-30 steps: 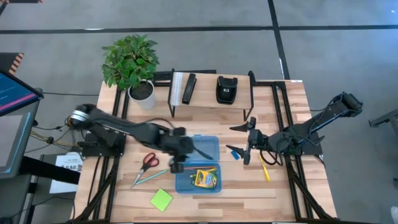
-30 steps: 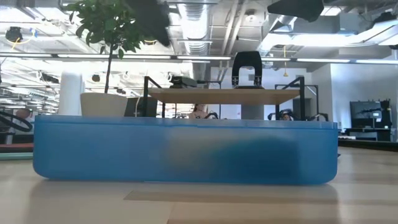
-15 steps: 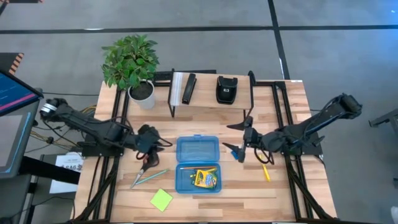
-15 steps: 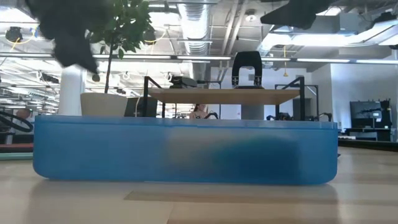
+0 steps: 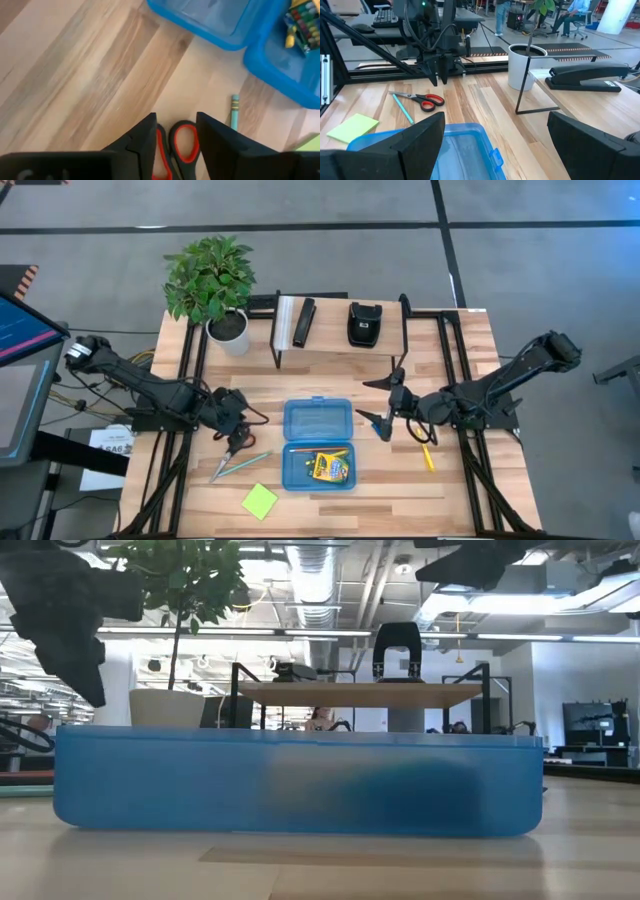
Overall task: Pack school essentials
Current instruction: Put the black scissor into the blue supply box
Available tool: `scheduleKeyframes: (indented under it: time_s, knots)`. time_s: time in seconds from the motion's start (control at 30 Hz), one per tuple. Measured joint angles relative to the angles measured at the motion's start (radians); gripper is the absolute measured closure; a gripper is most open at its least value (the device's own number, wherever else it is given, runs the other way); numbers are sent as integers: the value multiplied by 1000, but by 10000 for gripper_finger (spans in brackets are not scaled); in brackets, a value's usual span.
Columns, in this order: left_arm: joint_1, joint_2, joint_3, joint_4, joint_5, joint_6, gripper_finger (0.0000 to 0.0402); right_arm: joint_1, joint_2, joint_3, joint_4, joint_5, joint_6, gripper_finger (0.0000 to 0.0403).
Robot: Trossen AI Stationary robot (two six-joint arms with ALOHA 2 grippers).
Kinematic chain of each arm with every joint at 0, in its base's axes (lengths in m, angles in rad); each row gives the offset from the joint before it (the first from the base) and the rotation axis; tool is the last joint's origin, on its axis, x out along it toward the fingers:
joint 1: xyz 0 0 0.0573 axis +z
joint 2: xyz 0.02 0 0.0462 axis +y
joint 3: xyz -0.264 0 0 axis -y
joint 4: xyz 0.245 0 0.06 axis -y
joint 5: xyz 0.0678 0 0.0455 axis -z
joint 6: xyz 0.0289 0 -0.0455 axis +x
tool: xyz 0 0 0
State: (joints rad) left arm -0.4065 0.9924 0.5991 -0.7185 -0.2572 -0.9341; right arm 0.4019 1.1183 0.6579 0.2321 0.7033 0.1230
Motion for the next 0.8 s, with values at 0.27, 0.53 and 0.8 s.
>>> scheduleKeyframes:
  time_s: [0.27, 0.53, 0.8]
  knots:
    - [-35, 0, 0, -73, -1, -65, 213, -5, 0, 0, 0, 0, 7, 30]
    - [-87, 0, 0, -139, 0, -192, 197, -5, 0, 0, 0, 0, 8, 30]
    - [-127, 32, 0, -139, 2, -240, 197, -5, 0, 0, 2, 0, 8, 30]
